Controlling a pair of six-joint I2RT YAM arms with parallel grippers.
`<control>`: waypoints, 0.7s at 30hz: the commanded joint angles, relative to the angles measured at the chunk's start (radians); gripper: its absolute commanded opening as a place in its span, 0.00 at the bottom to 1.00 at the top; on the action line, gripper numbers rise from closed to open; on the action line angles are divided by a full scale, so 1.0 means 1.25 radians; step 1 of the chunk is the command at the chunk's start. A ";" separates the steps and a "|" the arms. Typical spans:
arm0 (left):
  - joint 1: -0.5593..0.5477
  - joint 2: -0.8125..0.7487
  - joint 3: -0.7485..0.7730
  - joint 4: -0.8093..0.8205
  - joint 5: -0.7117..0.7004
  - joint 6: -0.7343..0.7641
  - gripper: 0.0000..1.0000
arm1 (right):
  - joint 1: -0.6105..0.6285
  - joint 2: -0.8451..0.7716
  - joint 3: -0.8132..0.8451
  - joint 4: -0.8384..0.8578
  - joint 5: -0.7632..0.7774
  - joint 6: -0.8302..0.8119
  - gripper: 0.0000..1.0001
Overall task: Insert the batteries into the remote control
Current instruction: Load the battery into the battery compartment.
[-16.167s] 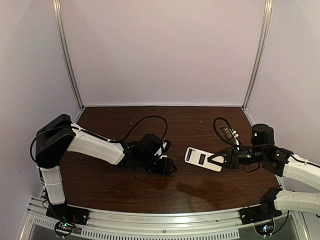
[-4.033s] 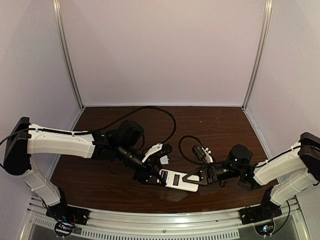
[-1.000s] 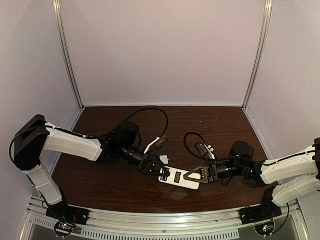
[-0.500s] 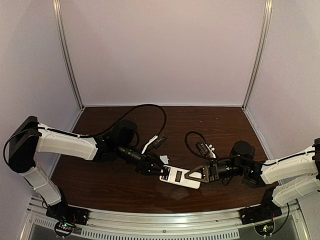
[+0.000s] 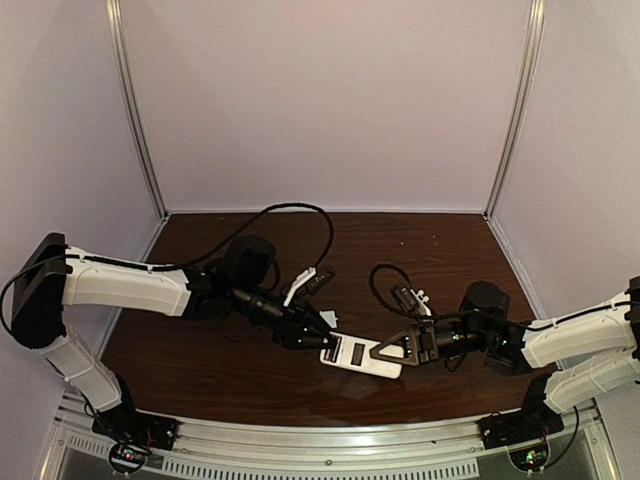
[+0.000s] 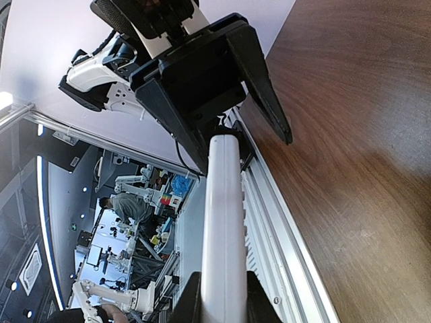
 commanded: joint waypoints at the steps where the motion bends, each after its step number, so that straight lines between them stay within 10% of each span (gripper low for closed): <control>1: -0.007 0.017 0.022 -0.057 -0.031 0.043 0.54 | 0.004 -0.036 0.019 0.055 -0.041 -0.022 0.00; 13: -0.041 0.051 0.039 -0.074 0.019 0.061 0.59 | 0.003 -0.041 0.024 0.037 -0.041 -0.032 0.00; 21: -0.041 0.060 0.053 -0.085 -0.036 0.034 0.36 | 0.003 -0.047 0.031 0.009 -0.052 -0.051 0.00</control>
